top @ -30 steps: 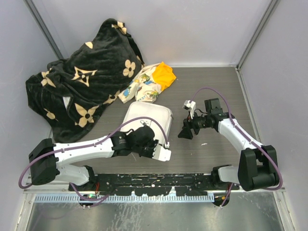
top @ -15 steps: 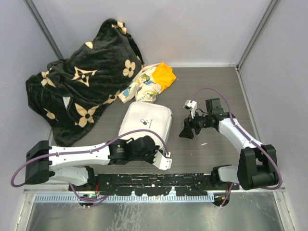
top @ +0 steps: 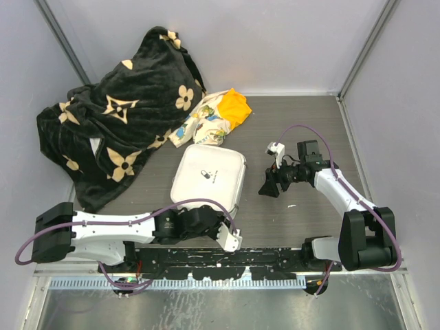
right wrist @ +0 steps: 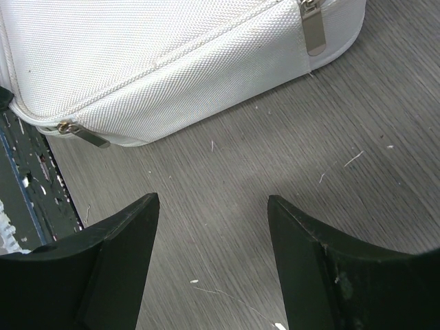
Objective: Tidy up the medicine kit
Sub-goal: Zip the medicine box at the center of the board.
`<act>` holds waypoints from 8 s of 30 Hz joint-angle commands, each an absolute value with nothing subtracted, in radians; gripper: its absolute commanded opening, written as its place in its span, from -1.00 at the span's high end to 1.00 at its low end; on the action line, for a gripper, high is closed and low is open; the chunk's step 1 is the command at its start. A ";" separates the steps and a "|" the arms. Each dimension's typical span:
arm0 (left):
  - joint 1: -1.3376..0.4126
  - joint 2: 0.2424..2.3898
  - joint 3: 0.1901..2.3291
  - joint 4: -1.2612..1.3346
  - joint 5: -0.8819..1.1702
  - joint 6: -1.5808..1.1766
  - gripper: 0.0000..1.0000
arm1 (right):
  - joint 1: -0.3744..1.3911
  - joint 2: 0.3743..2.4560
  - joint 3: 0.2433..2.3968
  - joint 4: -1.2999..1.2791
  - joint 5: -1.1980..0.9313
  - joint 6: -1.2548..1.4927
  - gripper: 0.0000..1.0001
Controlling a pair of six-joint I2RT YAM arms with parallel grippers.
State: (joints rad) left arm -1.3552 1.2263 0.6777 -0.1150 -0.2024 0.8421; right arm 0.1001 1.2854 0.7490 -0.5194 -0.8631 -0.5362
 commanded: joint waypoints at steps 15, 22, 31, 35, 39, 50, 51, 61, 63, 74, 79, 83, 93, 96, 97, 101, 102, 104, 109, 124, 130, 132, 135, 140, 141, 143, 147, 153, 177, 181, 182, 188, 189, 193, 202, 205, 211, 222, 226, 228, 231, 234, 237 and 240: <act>-1.347 1.227 0.734 -0.115 -0.155 0.716 0.33 | 0.094 1.286 0.768 -0.517 -0.859 -0.552 -0.40; -1.338 1.252 0.730 -0.092 -0.177 0.704 0.54 | 0.093 1.288 0.767 -0.517 -0.856 -0.555 -0.40; -1.338 1.258 0.733 -0.062 -0.212 0.703 1.00 | 0.093 1.286 0.767 -0.517 -0.849 -0.557 -0.40; -1.339 1.225 0.725 -0.040 -0.238 0.710 1.00 | 0.094 1.285 0.768 -0.517 -0.843 -0.559 -0.40; -1.365 1.200 0.695 0.024 -0.318 0.778 1.00 | 0.094 1.281 0.772 -0.517 -0.833 -0.560 -0.40; -1.419 1.238 0.539 0.330 -0.423 1.011 1.00 | 0.080 1.273 0.772 -0.517 -0.815 -0.561 -0.41; -1.419 1.241 0.527 0.347 -0.421 1.022 1.00 | 0.078 1.274 0.771 -0.516 -0.814 -0.561 -0.41; -1.420 1.240 0.534 0.366 -0.442 1.072 1.00 | 0.073 1.275 0.772 -0.517 -0.817 -0.561 -0.41; -1.420 1.247 0.535 0.368 -0.445 1.069 1.00 | 0.072 1.276 0.772 -0.520 -0.817 -0.561 -0.41; -1.404 1.200 0.553 0.395 -0.446 1.128 1.00 | 0.069 1.278 0.773 -0.520 -0.822 -0.560 -0.41; -1.401 1.174 0.555 0.359 -0.413 1.215 0.99 | 0.068 1.279 0.774 -0.520 -0.821 -0.562 -0.41; -1.401 1.176 0.518 0.368 -0.362 1.339 1.00 | 0.067 1.281 0.776 -0.522 -0.821 -0.561 -0.41; -1.404 1.247 0.399 0.570 -0.347 1.472 0.99 | 0.066 1.279 0.776 -0.528 -0.821 -0.571 -0.42; -1.406 1.322 0.348 0.686 -0.359 1.475 1.00 | 0.066 1.285 0.779 -0.532 -0.821 -0.573 -0.42; -1.407 1.340 0.335 0.723 -0.361 1.476 1.00 | 0.066 1.287 0.781 -0.534 -0.821 -0.575 -0.42; -1.416 1.393 0.312 0.797 -0.381 1.462 1.00 | 0.065 1.289 0.781 -0.541 -0.819 -0.583 -0.42; -1.419 1.401 0.309 0.799 -0.383 1.454 1.00 | 0.064 1.289 0.781 -0.541 -0.819 -0.583 -0.43; -1.422 1.407 0.302 0.795 -0.383 1.434 0.99 | 0.064 1.290 0.780 -0.543 -0.821 -0.583 -0.43; -1.443 1.379 0.300 0.705 -0.386 1.365 0.83 | 0.064 1.292 0.782 -0.546 -0.826 -0.589 -0.43; -1.445 1.091 0.488 0.135 -0.266 0.992 0.33 | 0.064 1.307 0.791 -0.553 -0.829 -0.588 -0.43; -1.359 1.046 0.594 -0.001 -0.165 0.808 0.10 | 0.064 1.275 0.787 -0.527 -0.878 -0.532 -0.43; -1.322 1.056 0.629 -0.042 -0.112 0.748 0.02 | 0.064 1.261 0.774 -0.505 -0.890 -0.521 -0.43; -1.301 1.091 0.652 -0.054 -0.082 0.721 -0.13 | 0.064 1.260 0.767 -0.496 -0.895 -0.520 -0.43; -1.271 1.161 0.683 -0.019 -0.071 0.713 -0.24 | 0.064 1.275 0.778 -0.514 -0.894 -0.536 -0.43; -1.265 1.173 0.693 -0.019 -0.063 0.706 -0.26 | 0.064 1.277 0.778 -0.518 -0.892 -0.539 -0.43; -1.256 1.193 0.711 -0.020 -0.047 0.692 -0.30 | 0.064 1.276 0.778 -0.521 -0.891 -0.544 -0.43; -1.245 1.236 0.733 0.001 -0.058 0.673 -0.34 | 0.064 1.274 0.778 -0.524 -0.887 -0.545 -0.43; -1.197 1.250 0.754 -0.001 -0.023 0.620 -0.21 | 0.064 1.272 0.776 -0.525 -0.881 -0.549 -0.43; -1.162 1.279 0.775 0.009 0.003 0.543 -0.04 | 0.064 1.284 0.778 -0.537 -0.874 -0.559 -0.43; -1.151 1.278 0.794 -0.005 0.024 0.521 -0.15 | 0.064 1.289 0.779 -0.539 -0.870 -0.561 -0.43; -1.151 1.277 0.796 -0.006 0.025 0.521 -0.16 | 0.064 1.289 0.779 -0.538 -0.870 -0.561 -0.43; -1.144 1.283 0.792 0.010 0.001 0.525 -0.05 | 0.064 1.287 0.778 -0.540 -0.870 -0.564 -0.43; -1.143 1.286 0.789 0.014 -0.004 0.527 -0.01 | 0.064 1.289 0.778 -0.540 -0.868 -0.563 -0.43; -1.143 1.305 0.778 0.028 -0.033 0.545 0.08 | 0.064 1.291 0.779 -0.541 -0.868 -0.563 -0.43; -1.143 1.342 0.756 0.054 -0.059 0.583 0.21 | 0.064 1.290 0.779 -0.546 -0.870 -0.568 -0.43; -1.143 1.356 0.747 0.061 -0.071 0.597 0.23 | 0.064 1.293 0.781 -0.549 -0.870 -0.568 -0.43; -1.143 1.369 0.718 0.099 -0.108 0.634 0.30 | 0.064 1.293 0.782 -0.554 -0.871 -0.573 -0.43; -1.143 1.408 0.668 0.148 -0.190 0.674 0.41 | 0.064 1.295 0.783 -0.558 -0.873 -0.577 -0.43; -1.143 1.430 0.662 0.146 -0.189 0.662 0.43 | 0.063 1.294 0.783 -0.560 -0.874 -0.578 -0.43; -1.143 1.429 0.671 0.118 -0.167 0.645 0.43 | 0.063 1.294 0.782 -0.560 -0.874 -0.578 -0.43; -1.143 1.409 0.699 0.049 -0.110 0.618 0.41 | 0.063 1.295 0.782 -0.561 -0.873 -0.577 -0.43; -1.143 1.374 0.733 -0.014 -0.047 0.596 0.32 | 0.064 1.295 0.782 -0.559 -0.874 -0.576 -0.43; -1.140 1.332 0.760 -0.067 0.040 0.588 0.12 | 0.064 1.285 0.781 -0.545 -0.890 -0.555 -0.43; -1.117 1.303 0.791 -0.119 0.104 0.572 -0.07 | 0.064 1.264 0.756 -0.482 -0.938 -0.509 -0.42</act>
State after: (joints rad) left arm -1.1423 1.3640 0.7303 0.0143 -0.0219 0.6167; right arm 0.0677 1.2964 0.7498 -0.5575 -0.8669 -0.5591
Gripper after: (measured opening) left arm 0.486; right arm 0.714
